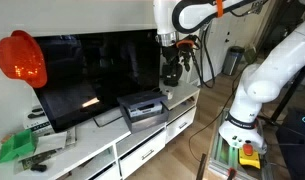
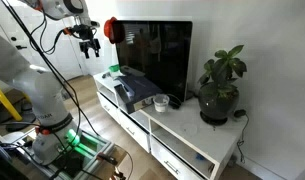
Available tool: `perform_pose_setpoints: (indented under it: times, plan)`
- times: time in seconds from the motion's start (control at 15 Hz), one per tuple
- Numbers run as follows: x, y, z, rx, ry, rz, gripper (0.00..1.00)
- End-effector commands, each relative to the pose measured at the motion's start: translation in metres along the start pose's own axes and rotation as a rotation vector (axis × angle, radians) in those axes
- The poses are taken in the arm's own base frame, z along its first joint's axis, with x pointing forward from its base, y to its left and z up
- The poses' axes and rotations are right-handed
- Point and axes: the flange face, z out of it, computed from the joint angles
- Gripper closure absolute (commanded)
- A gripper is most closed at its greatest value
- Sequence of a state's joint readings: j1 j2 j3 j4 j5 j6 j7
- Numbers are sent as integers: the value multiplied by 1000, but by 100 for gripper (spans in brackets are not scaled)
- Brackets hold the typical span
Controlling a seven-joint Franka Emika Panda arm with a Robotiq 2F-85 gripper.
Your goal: Put the white glasses on the shelf above the drawer on the far right
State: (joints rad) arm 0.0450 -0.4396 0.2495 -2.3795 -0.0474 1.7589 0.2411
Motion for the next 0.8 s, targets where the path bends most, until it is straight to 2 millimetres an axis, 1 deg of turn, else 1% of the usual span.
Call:
perform_pose_setpoints:
  times: [0.0,0.53,0.67,0.73]
  plan:
    - [0,0,0,0,-1,0,0]
    - [0,0,0,0,0,0,0]
    - [17,33,17,9,-33,123,0]
    - [25,59,30,17,-37,188,0]
